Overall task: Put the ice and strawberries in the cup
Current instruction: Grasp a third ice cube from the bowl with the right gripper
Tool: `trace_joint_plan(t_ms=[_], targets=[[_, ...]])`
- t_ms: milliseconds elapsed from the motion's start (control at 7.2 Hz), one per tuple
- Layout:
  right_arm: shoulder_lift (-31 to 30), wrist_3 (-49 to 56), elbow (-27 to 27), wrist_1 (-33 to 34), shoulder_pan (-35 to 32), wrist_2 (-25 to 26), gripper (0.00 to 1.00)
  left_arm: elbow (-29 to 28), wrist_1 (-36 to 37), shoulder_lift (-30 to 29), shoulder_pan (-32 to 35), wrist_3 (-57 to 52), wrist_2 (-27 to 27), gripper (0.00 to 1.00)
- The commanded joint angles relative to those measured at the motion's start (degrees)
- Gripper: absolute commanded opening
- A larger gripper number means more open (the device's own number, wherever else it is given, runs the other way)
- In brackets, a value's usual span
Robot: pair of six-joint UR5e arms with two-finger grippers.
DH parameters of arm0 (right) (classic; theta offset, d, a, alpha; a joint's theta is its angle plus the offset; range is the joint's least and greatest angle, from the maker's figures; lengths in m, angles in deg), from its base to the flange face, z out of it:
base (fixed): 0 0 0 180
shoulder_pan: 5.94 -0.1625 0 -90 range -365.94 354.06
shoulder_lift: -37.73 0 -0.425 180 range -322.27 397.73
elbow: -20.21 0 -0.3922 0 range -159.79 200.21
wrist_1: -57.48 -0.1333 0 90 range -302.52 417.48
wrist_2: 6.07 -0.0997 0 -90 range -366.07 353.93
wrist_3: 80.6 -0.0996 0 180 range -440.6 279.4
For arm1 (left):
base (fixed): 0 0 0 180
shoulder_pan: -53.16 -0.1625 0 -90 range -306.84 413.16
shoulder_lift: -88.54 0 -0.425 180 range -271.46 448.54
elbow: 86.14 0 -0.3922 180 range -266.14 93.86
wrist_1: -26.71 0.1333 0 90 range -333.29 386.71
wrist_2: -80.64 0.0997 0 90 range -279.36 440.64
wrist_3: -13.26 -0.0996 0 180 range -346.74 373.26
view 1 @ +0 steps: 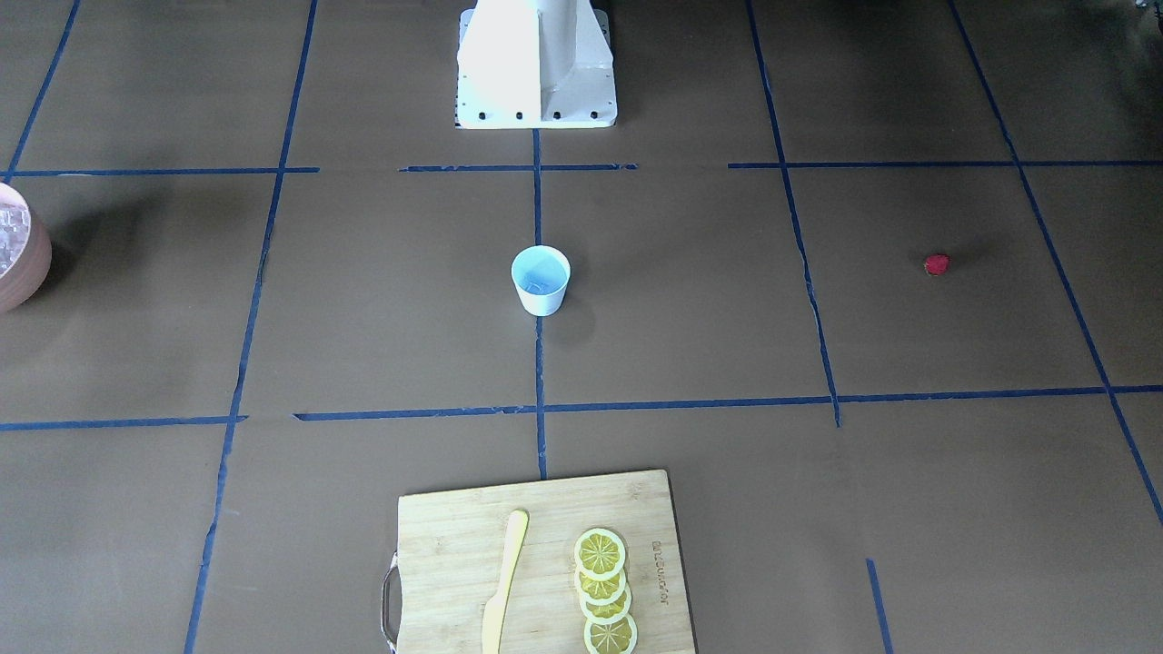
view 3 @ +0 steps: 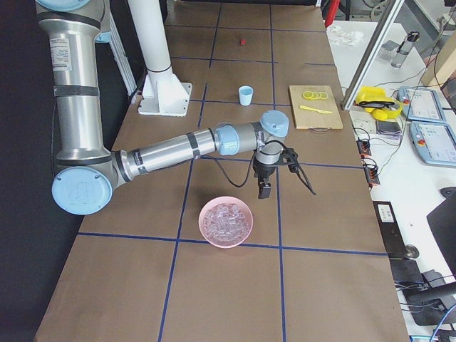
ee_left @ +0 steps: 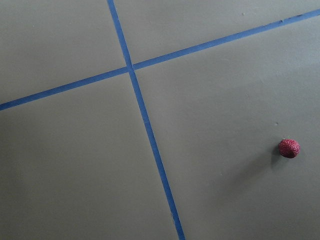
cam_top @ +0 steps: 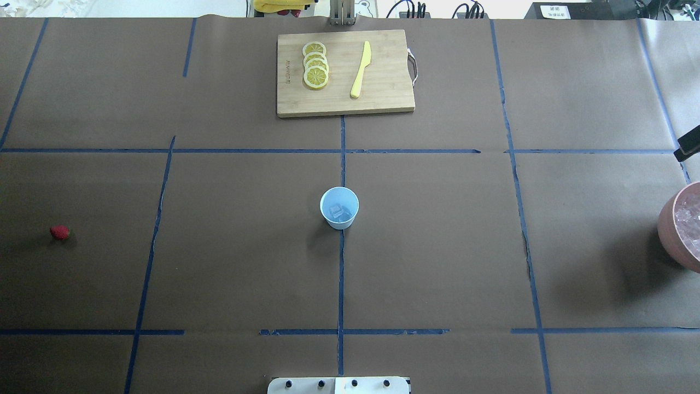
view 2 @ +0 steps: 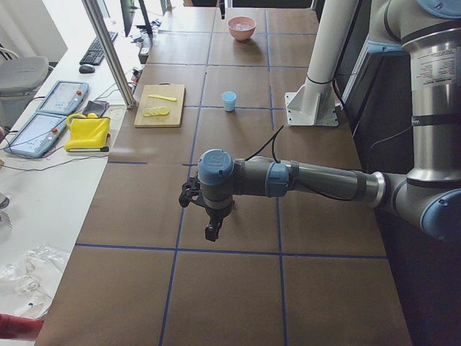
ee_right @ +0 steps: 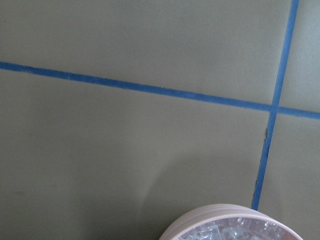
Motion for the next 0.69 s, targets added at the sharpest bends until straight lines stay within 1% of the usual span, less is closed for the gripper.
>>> trace_joint_plan(t_ms=[0,139,278,417,556], targets=[[-5.28,-0.2,0.88,-0.11,-1.59,-6.18,1.0,1.56,0.07,1.05,-0.03,0.01,-0.03,1.0],[-7.05,-1.59,0.53,-0.37,-1.68,-6.2,0.99,1.73,0.07,1.05,-0.03,0.1,-0.03,1.0],[-7.85,-2.65,1.31,-2.29,-1.69,-5.94,0.99,2.17,0.07,1.05,-0.03,0.1,0.05,1.0],[-7.94,-11.63,2.37,-6.66,-1.6,-5.06,0.98,2.18,0.07,1.05,-0.03,0.1,0.05,1.0],[-9.08,-15.2,5.51,-14.01,-1.6,-2.88,0.98,2.18,0.07,0.96,-0.03,0.1,0.05,1.0]])
